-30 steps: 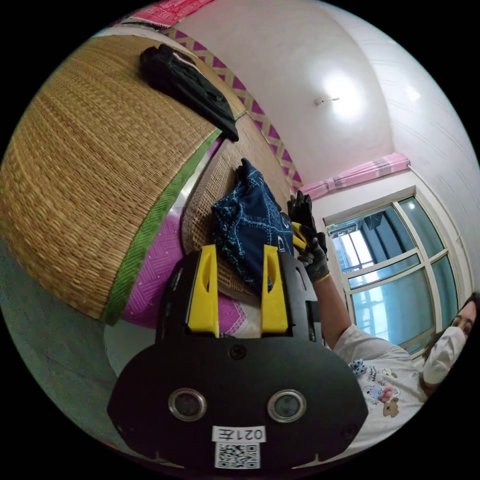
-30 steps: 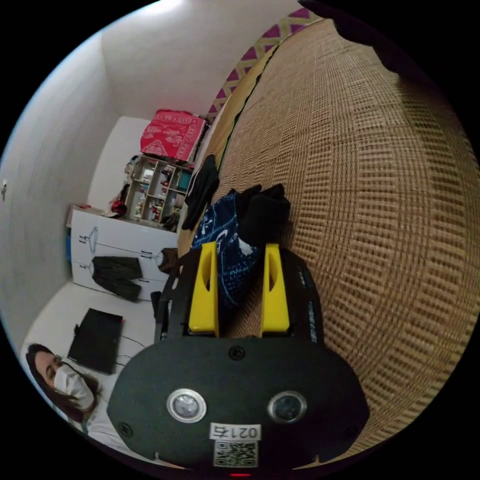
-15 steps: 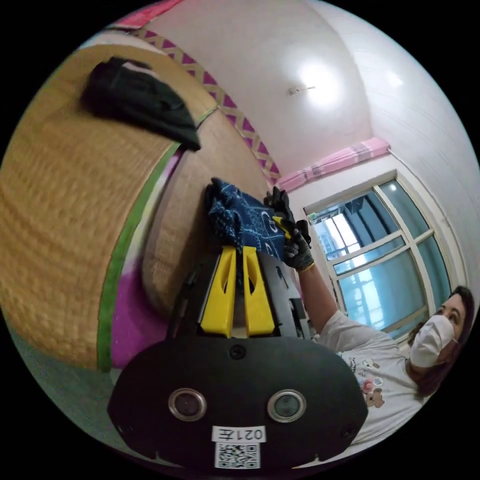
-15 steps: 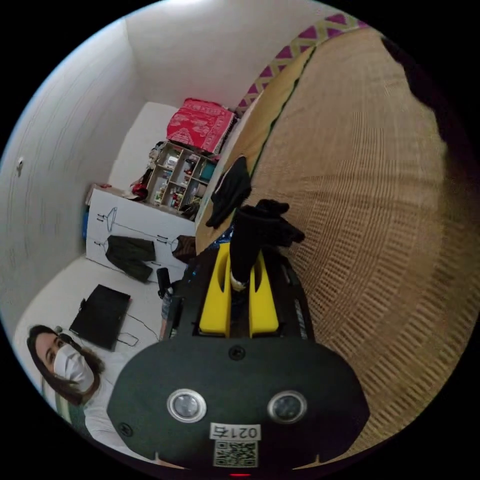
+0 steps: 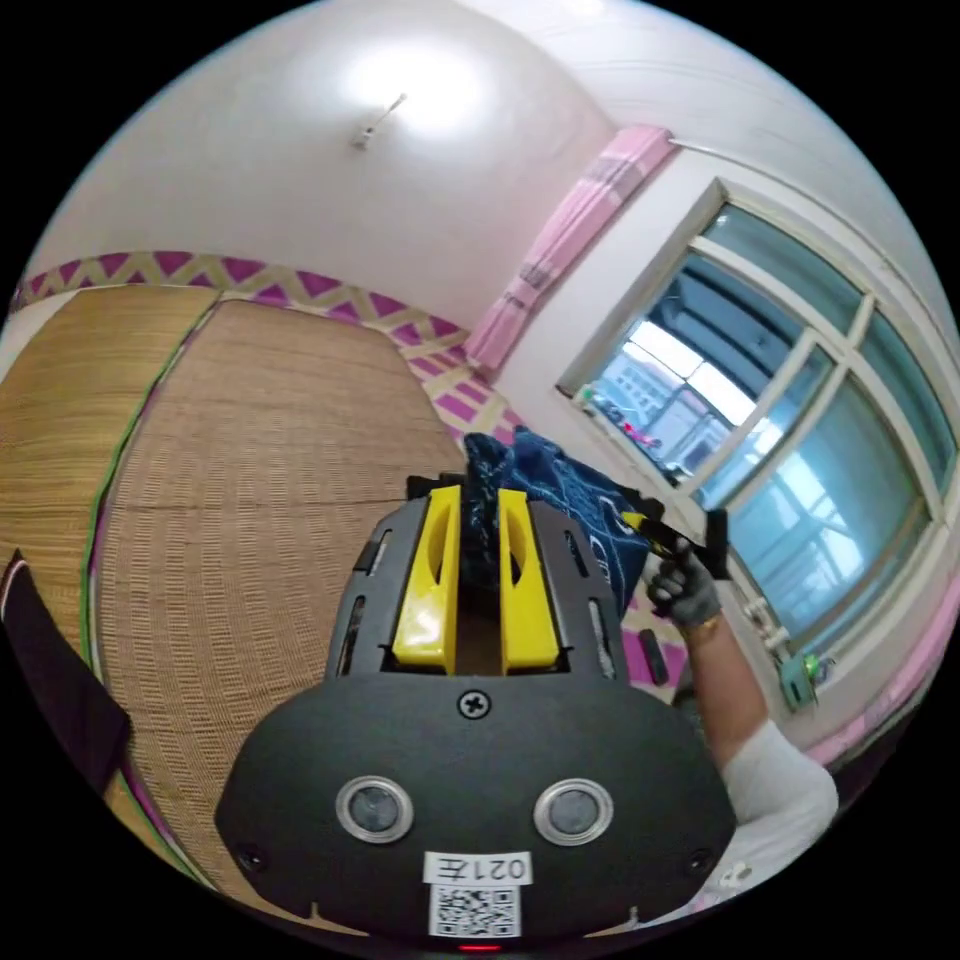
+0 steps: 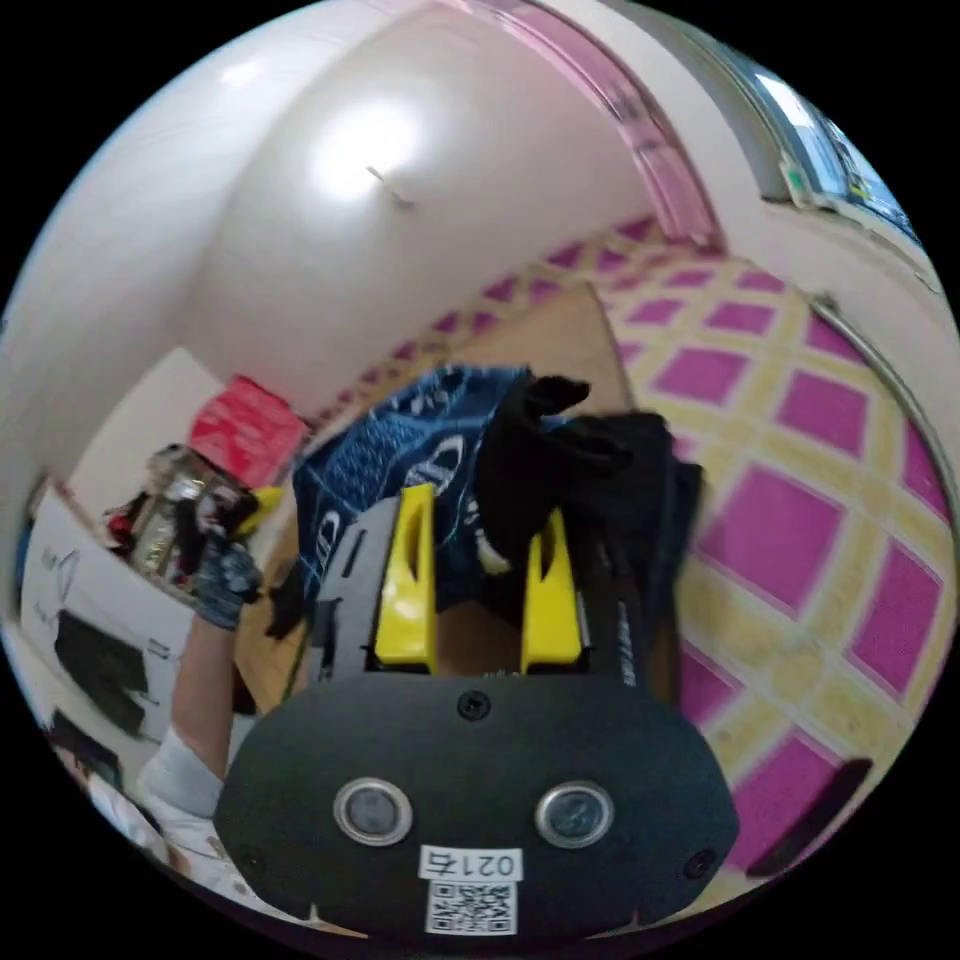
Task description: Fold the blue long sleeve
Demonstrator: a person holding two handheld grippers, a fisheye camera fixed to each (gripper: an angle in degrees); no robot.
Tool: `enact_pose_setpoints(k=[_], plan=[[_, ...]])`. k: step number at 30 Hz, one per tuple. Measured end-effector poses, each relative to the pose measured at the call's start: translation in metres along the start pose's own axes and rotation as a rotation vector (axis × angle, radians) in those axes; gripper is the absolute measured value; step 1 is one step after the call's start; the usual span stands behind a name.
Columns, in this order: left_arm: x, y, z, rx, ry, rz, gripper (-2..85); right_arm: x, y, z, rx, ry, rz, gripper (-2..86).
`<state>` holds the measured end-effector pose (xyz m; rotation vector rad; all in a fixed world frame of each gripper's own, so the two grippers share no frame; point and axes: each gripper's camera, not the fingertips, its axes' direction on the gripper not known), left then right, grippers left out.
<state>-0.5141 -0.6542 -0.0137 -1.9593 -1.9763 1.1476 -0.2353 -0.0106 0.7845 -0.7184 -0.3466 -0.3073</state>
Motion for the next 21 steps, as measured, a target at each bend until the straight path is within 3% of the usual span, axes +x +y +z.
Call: enact_pose_setpoints(k=[2, 3, 7, 10, 15, 21], plan=[[0.0, 0.001, 0.026, -0.041, -0.03, -0.013, 7.4, 0.036, 0.011, 0.032, -0.231, 0.236, 0.116, 17.8], [-0.002, 0.01, 0.037, -0.06, -0.02, -0.013, 7.3, 0.043, 0.018, 0.036, -0.251, 0.284, 0.135, 17.6], [-0.006, 0.073, 0.035, -0.071, -0.019, 0.069, 3.0, 0.032, 0.075, 0.033, -0.121, 0.416, 0.055, 15.0], [-0.006, 0.127, 0.012, -0.087, -0.041, 0.134, 2.4, -0.02, 0.114, 0.062, -0.15, 0.329, -0.136, 13.8], [-0.012, 0.209, -0.045, -0.133, -0.064, 0.165, 3.6, -0.13, 0.171, 0.149, -0.311, 0.017, -0.379, 13.1], [-0.028, 0.302, -0.122, -0.128, -0.295, 0.094, -0.5, -0.286, 0.256, 0.288, -0.482, -0.305, -0.765, 11.2]])
